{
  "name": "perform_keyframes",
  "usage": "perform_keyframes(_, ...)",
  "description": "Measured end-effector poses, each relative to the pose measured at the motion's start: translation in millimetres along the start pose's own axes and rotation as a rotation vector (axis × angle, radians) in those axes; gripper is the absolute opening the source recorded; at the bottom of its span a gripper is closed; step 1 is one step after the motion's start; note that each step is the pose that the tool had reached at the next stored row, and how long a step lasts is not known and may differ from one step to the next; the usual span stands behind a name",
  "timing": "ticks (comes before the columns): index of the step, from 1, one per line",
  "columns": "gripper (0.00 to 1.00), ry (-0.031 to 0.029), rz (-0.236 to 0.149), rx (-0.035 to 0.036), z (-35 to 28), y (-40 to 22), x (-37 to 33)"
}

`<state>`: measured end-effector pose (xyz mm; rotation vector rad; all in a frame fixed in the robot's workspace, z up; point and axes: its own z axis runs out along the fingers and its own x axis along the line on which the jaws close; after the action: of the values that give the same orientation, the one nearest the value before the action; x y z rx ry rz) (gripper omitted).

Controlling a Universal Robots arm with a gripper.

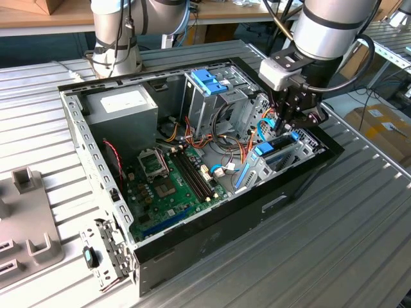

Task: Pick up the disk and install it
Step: 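Insert the first disk wire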

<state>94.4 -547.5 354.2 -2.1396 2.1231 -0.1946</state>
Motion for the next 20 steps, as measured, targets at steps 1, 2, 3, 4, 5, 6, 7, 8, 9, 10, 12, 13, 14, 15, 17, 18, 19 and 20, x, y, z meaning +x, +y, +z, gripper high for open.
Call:
perform_keyframes(1, 0.16, 0.0, 0.0, 0.0001, 0.0, 0.0, 0.0)
perform_keyframes(2, 0.16, 0.0001, 0.0, 0.0001, 0.0, 0.1, 0.0)
perform_keyframes(3, 0.16, 0.0001, 0.0, 0.0001, 0.0, 0.1, 0.0)
perform_keyframes(4, 0.16, 0.0001, 0.0, 0.0001, 0.1, 0.1, 0.0)
perform_keyframes(5, 0.16, 0.0001, 0.0, 0.0001, 0.2, 0.1, 0.0)
perform_keyframes(6, 0.16, -0.0003, 0.0, 0.0001, 0.7, 0.2, 0.0)
perform_keyframes(7, 0.16, -0.0003, 0.0, 0.0001, 1.3, 0.3, 0.0)
perform_keyframes(8, 0.16, 0.0001, 0.0, 0.0, 1.5, 0.3, 0.0)
perform_keyframes(9, 0.16, 0.0002, 0.0, 0.0001, 1.6, 0.4, 0.0)
perform_keyframes(10, 0.16, 0.0003, 0.0, 0.0, 1.6, 0.4, 0.0)
perform_keyframes(12, 0.16, -0.0001, 0.0, 0.0001, 1.8, 0.4, 0.4)
perform_keyframes(13, 0.16, 0.0, 0.0, 0.0001, 1.8, 0.5, 0.7)
perform_keyframes(14, 0.16, 0.0, 0.0, 0.0001, 1.8, 0.5, 0.7)
perform_keyframes(15, 0.16, 0.0, 0.0, 0.0001, 1.8, 0.4, 0.7)
perform_keyframes(17, 0.16, 0.0001, 0.0, 0.0001, 1.8, 0.4, 1.4)
perform_keyframes(18, 0.16, 0.0, 0.0, 0.0001, 1.8, 0.4, 1.8)
perform_keyframes(19, 0.16, 0.0, 0.0, 0.0001, 1.8, 0.4, 1.9)
perform_keyframes(20, 0.16, 0.0001, 0.0, 0.0001, 1.8, 0.4, 1.9)
